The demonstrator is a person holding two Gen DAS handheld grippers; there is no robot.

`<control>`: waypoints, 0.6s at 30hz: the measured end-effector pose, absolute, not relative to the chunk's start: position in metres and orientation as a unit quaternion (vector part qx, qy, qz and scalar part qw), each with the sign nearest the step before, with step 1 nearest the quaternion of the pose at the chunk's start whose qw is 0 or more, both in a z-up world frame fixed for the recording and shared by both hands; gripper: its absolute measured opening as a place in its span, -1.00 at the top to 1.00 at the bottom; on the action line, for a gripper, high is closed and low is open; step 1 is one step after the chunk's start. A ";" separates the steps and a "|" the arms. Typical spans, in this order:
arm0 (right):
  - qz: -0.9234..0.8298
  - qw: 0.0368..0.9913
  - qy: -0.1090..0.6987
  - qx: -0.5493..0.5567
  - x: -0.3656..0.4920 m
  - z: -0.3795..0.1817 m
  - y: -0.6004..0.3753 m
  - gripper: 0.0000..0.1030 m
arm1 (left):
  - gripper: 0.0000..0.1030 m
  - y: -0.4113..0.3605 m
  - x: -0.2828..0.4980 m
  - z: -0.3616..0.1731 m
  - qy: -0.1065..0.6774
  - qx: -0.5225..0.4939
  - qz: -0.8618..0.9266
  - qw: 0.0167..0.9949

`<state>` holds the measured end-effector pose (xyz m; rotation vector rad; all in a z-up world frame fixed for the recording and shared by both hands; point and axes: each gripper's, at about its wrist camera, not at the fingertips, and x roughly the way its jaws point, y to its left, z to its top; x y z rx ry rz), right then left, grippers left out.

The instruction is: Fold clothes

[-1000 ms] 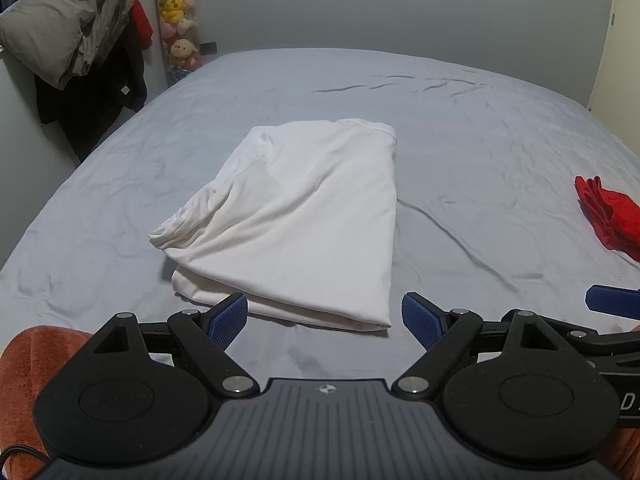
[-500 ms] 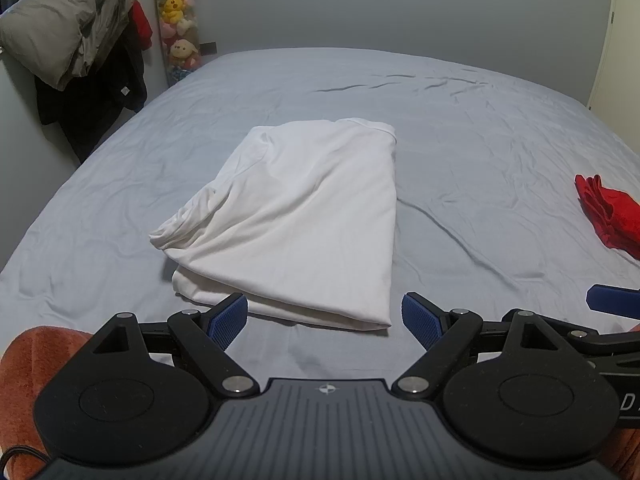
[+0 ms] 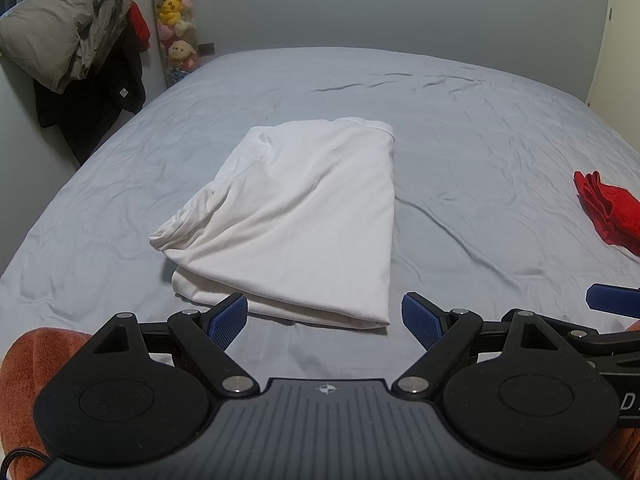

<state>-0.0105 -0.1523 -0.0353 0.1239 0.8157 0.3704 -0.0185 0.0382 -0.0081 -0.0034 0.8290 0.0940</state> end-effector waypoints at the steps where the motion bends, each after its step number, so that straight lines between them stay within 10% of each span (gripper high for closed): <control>1: 0.179 0.899 0.394 0.060 -0.010 -0.036 -0.152 -0.99 | -0.64 0.038 -0.019 -0.008 0.403 -0.001 0.045 0.914; 18: 0.181 0.898 0.396 0.061 -0.011 -0.036 -0.154 -0.99 | -0.64 0.038 -0.020 -0.010 0.403 0.000 0.043 0.914</control>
